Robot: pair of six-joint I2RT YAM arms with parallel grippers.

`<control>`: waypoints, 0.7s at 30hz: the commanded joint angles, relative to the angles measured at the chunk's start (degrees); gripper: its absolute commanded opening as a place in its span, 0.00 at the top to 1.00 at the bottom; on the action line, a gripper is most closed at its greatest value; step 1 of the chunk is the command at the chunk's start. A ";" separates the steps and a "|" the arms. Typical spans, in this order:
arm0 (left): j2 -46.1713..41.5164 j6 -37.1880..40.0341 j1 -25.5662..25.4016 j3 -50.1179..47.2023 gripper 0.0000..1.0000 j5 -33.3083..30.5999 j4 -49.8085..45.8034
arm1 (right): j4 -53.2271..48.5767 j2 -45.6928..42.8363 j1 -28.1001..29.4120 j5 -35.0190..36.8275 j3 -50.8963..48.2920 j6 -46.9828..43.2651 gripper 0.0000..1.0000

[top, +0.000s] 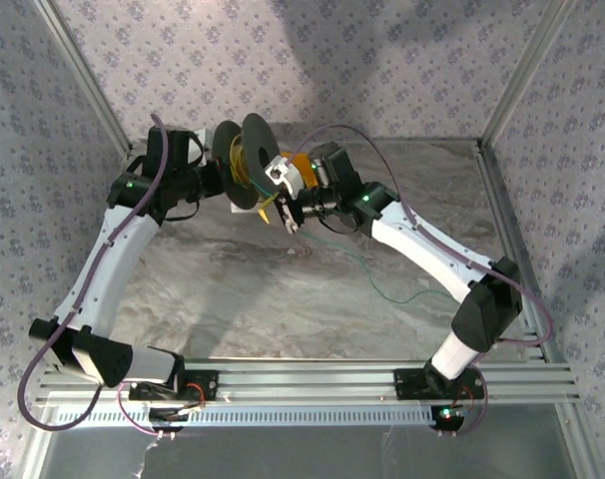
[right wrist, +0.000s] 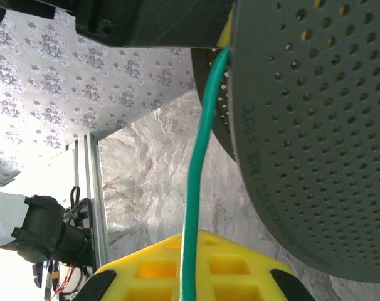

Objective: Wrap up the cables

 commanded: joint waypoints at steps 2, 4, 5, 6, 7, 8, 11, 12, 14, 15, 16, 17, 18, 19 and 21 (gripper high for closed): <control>-1.40 -5.80 6.09 4.89 1.00 -16.54 14.71 | -13.74 1.74 0.06 -1.93 -0.47 -0.91 1.00; -0.81 -6.57 6.09 4.72 1.00 -16.43 16.11 | -13.81 2.39 0.21 -2.12 -0.31 -1.11 1.00; -0.65 -6.70 6.09 4.69 1.00 -16.25 16.62 | -13.75 2.63 0.13 -2.27 -0.50 -1.20 0.99; -0.45 -6.78 6.09 4.75 1.00 -15.91 17.11 | -13.80 2.96 -0.11 -2.61 -0.62 -1.16 0.94; -0.16 -6.84 6.09 5.06 1.00 -15.86 17.16 | -13.81 3.32 -0.46 -3.18 -0.62 -1.03 0.91; -0.04 -6.88 6.09 5.35 1.00 -15.69 17.11 | -13.81 3.60 -0.77 -3.70 -0.45 -0.88 0.87; 0.24 -6.88 6.09 6.66 1.00 -15.23 16.69 | -13.76 4.50 -1.50 -4.96 0.55 -0.47 0.67; 0.22 -6.74 6.08 7.10 1.00 -15.06 16.60 | -14.85 4.82 -1.75 -5.14 0.90 -0.75 0.61; 0.31 -6.28 6.09 8.28 1.00 -14.85 15.81 | -15.68 5.61 -2.66 -6.42 1.51 -0.72 0.58; 0.24 -6.18 6.12 8.75 1.00 -14.72 15.34 | -16.00 5.83 -3.16 -7.00 1.70 -0.76 0.58; 0.15 -6.09 6.16 9.27 1.00 -14.58 15.02 | -16.17 5.93 -3.67 -7.36 1.71 -0.76 0.59; 0.04 -6.09 6.18 9.70 1.00 -14.30 14.87 | -16.18 5.93 -4.15 -7.90 1.58 -0.93 0.61; -0.05 -6.09 6.18 10.00 1.00 -14.01 14.73 | -16.26 5.93 -4.58 -8.47 1.49 -1.03 0.64; -0.17 -6.17 6.18 10.38 1.00 -13.69 14.66 | -16.55 5.93 -5.14 -8.79 1.49 -1.24 0.68; -0.39 -6.25 6.18 11.27 1.00 -13.22 14.28 | -17.41 5.94 -5.97 -8.65 1.58 -1.91 0.87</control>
